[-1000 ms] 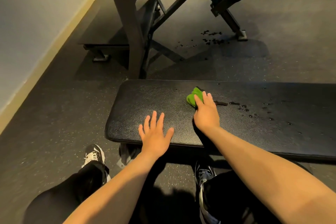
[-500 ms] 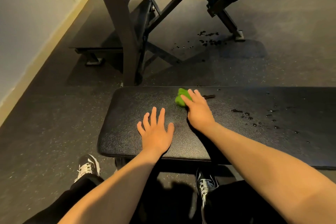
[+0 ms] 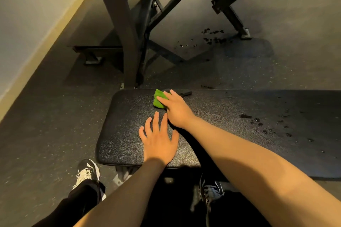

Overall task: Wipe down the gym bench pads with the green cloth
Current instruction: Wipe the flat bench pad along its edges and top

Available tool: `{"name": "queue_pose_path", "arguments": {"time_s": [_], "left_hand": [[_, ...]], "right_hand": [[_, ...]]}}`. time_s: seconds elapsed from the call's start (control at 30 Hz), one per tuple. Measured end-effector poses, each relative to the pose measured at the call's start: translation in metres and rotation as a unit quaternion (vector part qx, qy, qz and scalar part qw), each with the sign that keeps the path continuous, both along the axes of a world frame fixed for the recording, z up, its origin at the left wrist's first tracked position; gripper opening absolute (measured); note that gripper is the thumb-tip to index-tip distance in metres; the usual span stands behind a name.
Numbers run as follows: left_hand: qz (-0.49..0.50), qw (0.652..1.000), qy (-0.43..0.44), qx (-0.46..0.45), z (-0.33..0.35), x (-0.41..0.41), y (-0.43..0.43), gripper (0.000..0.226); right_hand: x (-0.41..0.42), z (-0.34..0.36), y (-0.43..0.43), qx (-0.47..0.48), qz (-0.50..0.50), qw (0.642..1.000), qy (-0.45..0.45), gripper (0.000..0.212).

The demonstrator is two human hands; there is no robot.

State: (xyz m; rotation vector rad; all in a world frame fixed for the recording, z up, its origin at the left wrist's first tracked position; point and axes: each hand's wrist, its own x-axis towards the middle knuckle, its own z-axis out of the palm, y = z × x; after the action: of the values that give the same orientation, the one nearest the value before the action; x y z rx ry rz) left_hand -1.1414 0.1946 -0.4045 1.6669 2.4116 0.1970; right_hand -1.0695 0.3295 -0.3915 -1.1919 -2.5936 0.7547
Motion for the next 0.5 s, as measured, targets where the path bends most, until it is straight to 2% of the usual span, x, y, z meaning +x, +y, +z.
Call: {"name": "queue_pose_path", "arguments": {"time_s": [0.1,0.27,0.33,0.43,0.5], "left_hand": [[0.001,1.0,-0.002,0.002,0.001,-0.001,0.0,0.068],[-0.003,1.0,-0.012,0.002,0.003,0.0,0.0,0.067],[-0.003,1.0,-0.011,0.003,0.003,0.0,0.0,0.067],[-0.003,1.0,-0.006,-0.002,0.002,0.0,0.0,0.067],[-0.002,1.0,0.002,0.002,0.001,0.0,0.0,0.067]], "right_hand": [[0.024,-0.006,0.008,0.039,-0.036,0.999,-0.002,0.063],[0.076,-0.004,0.021,0.054,-0.234,0.97,-0.023,0.06],[0.083,-0.005,0.022,0.051,-0.282,0.957,-0.044,0.06],[0.063,-0.003,0.013,0.047,-0.298,0.953,-0.041,0.061],[0.041,-0.001,-0.001,0.042,-0.242,0.969,-0.012,0.062]]}}
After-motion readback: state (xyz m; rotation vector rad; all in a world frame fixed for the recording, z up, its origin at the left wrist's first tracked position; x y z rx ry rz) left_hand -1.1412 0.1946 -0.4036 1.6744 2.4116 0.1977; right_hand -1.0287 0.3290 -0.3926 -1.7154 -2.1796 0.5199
